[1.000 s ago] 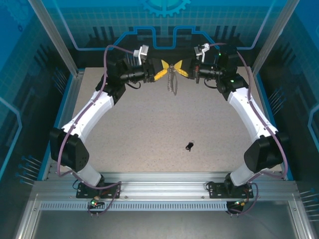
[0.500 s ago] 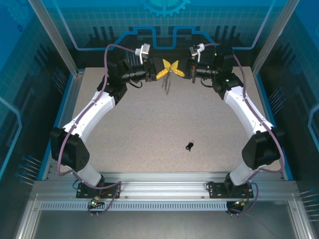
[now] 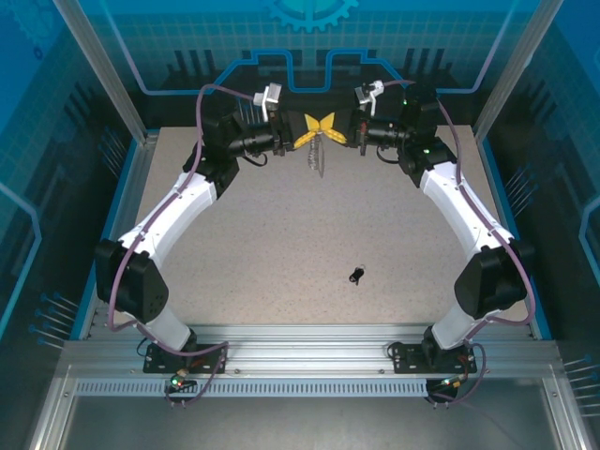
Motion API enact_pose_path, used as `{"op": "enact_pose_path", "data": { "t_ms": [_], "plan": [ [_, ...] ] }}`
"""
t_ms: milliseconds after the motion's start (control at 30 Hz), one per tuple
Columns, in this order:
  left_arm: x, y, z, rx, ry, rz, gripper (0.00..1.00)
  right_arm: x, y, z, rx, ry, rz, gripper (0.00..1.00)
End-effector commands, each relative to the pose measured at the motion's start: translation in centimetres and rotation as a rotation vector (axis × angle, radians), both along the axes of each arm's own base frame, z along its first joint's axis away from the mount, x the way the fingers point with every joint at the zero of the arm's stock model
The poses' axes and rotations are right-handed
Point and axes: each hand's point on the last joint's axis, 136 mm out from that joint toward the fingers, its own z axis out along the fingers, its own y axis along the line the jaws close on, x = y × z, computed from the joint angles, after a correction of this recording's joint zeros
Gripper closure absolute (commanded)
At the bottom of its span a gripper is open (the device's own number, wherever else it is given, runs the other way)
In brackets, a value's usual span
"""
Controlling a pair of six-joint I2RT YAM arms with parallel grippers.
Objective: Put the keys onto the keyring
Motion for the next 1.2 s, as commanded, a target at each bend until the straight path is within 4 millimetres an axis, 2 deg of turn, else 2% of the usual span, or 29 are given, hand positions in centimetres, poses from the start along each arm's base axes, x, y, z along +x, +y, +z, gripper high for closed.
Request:
{"op": "enact_pose_path", "data": {
  "t_ms": [0,167,267,333,433,533,733,1000,1167],
  "plan": [
    [-1.4,-0.1,1.3,-0.022,-0.058,-0.039,0.79,-0.7,0.7,0.9,0.013,-0.035,0.032,1.0],
    [-1.7,-0.2,1.5,-0.026,-0.063,-0.049,0.88,-0.7,0.7,1.1,0.014,-0.038,0.03,1.0],
    [-1.8,-0.2,1.7,-0.032,-0.064,-0.054,0.99,-0.7,0.7,1.4,0.016,-0.046,0.029,1.0],
    [-1.8,-0.1,1.8,-0.036,-0.058,-0.049,1.0,-0.5,0.4,1.9,0.018,-0.053,0.01,0.98],
    [-1.6,0.1,2.1,-0.043,-0.044,-0.024,1.0,0.1,-1.5,2.3,0.012,-0.055,-0.081,0.58],
    [-1.4,0.2,2.3,-0.049,-0.021,0.001,1.0,0.2,-3.3,2.4,0.0,-0.042,-0.169,0.45],
    [-1.1,0.3,3.0,-0.082,0.024,0.086,1.0,-1.0,-3.9,1.6,-0.03,-0.011,-0.272,0.44],
    [-1.0,0.3,3.7,-0.184,0.137,0.211,1.0,-2.1,-1.6,2.4,-0.01,-0.013,-0.32,0.52],
    [-1.4,0.5,4.1,-0.224,0.177,0.247,1.0,-2.2,-1.5,2.8,0.004,-0.01,-0.388,0.57]
  ]
}}
